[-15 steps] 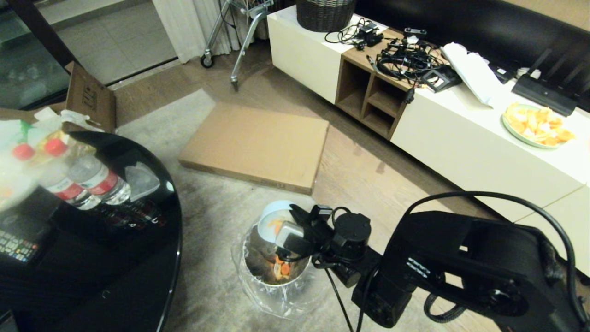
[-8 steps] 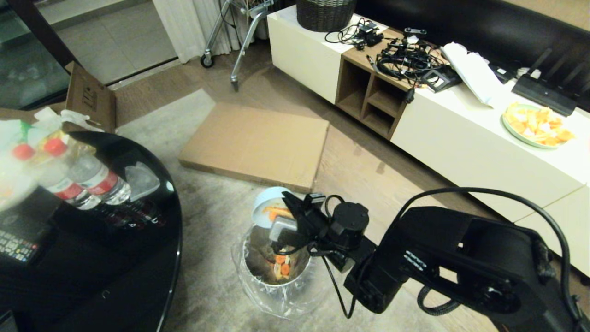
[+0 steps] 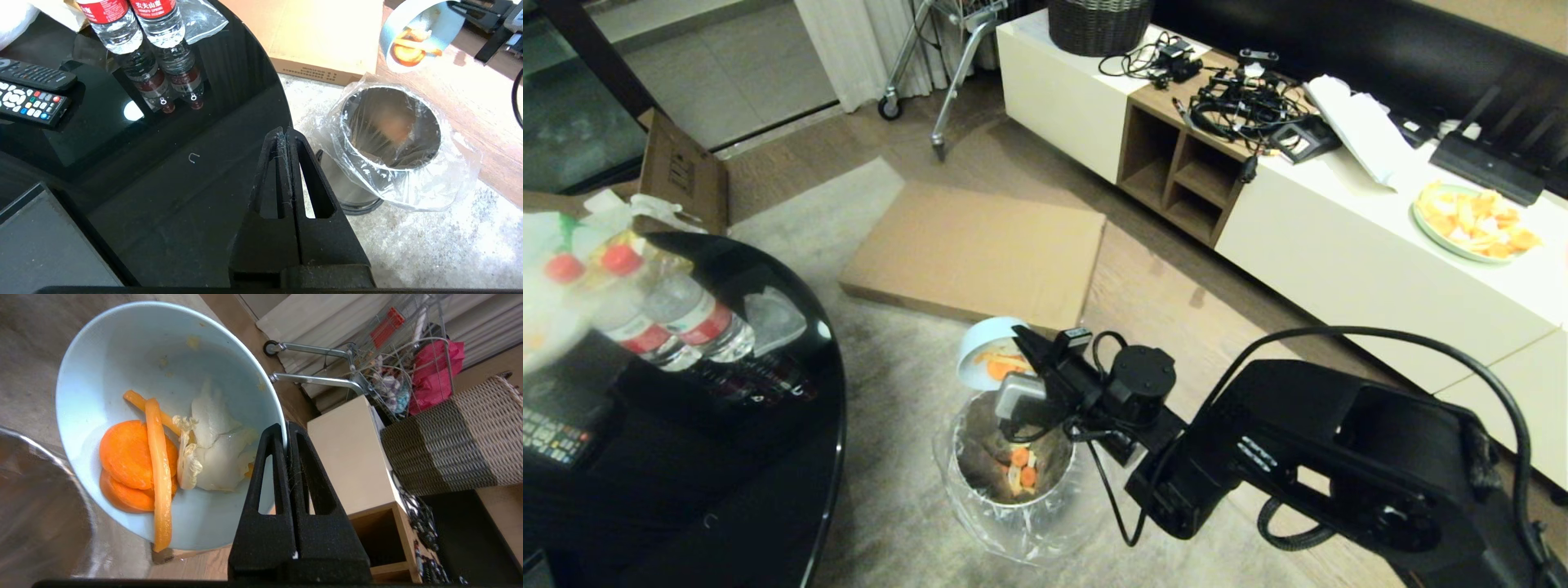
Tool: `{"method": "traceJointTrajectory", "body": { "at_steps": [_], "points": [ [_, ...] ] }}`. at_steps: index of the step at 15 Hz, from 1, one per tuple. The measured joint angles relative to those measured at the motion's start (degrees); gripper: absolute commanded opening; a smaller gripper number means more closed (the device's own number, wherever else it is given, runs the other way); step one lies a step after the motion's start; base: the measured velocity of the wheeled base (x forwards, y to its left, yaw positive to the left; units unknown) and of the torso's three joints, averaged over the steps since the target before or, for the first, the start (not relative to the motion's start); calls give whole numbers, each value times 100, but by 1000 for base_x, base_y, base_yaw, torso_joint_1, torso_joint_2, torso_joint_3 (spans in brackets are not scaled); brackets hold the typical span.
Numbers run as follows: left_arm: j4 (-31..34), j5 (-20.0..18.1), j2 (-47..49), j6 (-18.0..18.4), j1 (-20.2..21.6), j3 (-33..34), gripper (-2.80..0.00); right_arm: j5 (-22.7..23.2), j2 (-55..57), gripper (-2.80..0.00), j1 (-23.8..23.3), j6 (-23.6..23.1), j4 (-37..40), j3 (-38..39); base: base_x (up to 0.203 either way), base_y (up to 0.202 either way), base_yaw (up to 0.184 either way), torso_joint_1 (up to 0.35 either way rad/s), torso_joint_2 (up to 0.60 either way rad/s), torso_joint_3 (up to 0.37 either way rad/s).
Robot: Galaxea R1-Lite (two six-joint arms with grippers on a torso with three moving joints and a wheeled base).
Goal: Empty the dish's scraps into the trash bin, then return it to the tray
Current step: Pour the leftover food from the bowl into the trash can
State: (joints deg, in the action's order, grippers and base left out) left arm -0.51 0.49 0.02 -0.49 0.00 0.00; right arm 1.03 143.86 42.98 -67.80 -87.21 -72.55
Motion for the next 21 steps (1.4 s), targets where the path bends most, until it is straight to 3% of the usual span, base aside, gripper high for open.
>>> {"method": "traceJointTrajectory", "body": {
  "at_steps": [4, 15, 18, 21],
  "points": [
    [0, 2, 0, -2, 0, 0, -280, 323, -106, -280, -103, 5, 2, 50, 0, 0, 0, 0, 0, 0],
    [0, 2, 0, -2, 0, 0, -280, 586, -680, -280, -92, -6, 0, 518, 0, 0, 0, 0, 0, 0],
    [0, 0, 0, -2, 0, 0, -280, 1027, -850, -280, -100, -265, 0, 797, 0, 0, 0, 0, 0, 0],
    [0, 2, 0, -2, 0, 0, -280, 1062, -946, -280, -100, -416, 0, 844, 0, 0, 0, 0, 0, 0]
  ]
}}
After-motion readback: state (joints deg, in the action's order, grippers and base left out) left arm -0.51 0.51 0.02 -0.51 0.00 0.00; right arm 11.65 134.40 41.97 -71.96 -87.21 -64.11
